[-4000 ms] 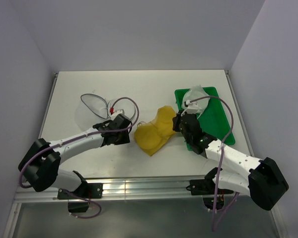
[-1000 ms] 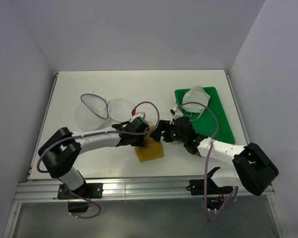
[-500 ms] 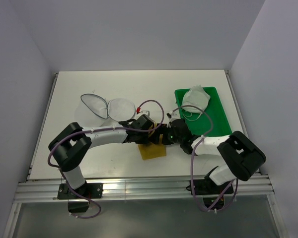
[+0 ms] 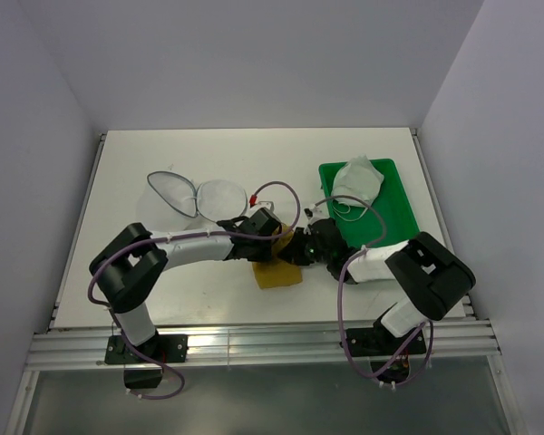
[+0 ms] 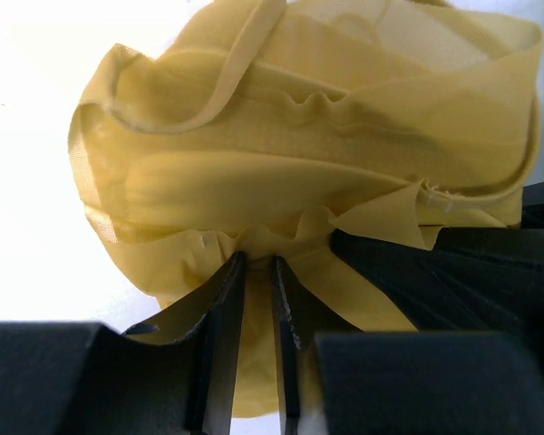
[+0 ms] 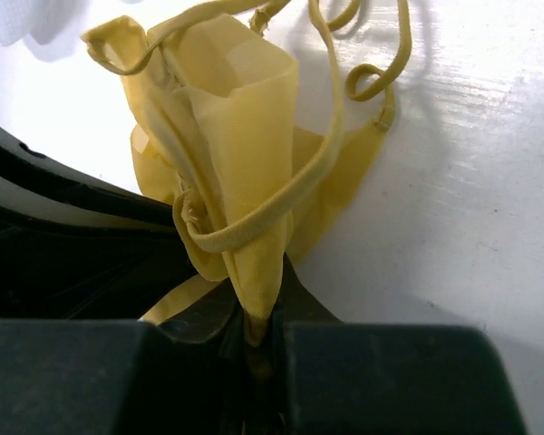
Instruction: Place the bra in the laundry bag and zip it closed
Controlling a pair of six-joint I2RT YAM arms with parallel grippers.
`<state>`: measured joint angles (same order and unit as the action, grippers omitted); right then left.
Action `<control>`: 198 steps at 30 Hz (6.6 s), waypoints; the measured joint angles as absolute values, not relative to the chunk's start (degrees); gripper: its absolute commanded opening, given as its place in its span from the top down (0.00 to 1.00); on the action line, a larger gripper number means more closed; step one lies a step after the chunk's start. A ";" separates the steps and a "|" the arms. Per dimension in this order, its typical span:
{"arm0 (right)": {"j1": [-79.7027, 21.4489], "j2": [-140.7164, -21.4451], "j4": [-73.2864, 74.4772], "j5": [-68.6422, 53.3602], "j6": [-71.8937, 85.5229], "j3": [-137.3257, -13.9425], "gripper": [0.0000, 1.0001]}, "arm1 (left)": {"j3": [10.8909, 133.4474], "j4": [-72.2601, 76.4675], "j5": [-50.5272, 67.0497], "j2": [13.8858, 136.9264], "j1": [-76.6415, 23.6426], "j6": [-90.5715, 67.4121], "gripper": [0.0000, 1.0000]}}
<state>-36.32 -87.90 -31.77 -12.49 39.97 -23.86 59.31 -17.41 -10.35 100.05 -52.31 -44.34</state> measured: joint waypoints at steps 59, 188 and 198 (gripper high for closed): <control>-36.34 -79.68 5.34 -13.52 31.70 -57.01 1.00 | 80.55 -50.37 -34.33 92.25 -32.56 -33.78 1.00; -52.88 -86.11 -11.73 0.49 75.59 -35.55 0.23 | 29.58 -29.26 -17.15 47.22 -30.06 -68.18 1.00; -54.04 -91.22 -23.90 4.05 83.20 -34.04 0.22 | 29.58 -29.82 -14.83 46.65 -30.06 -67.96 1.00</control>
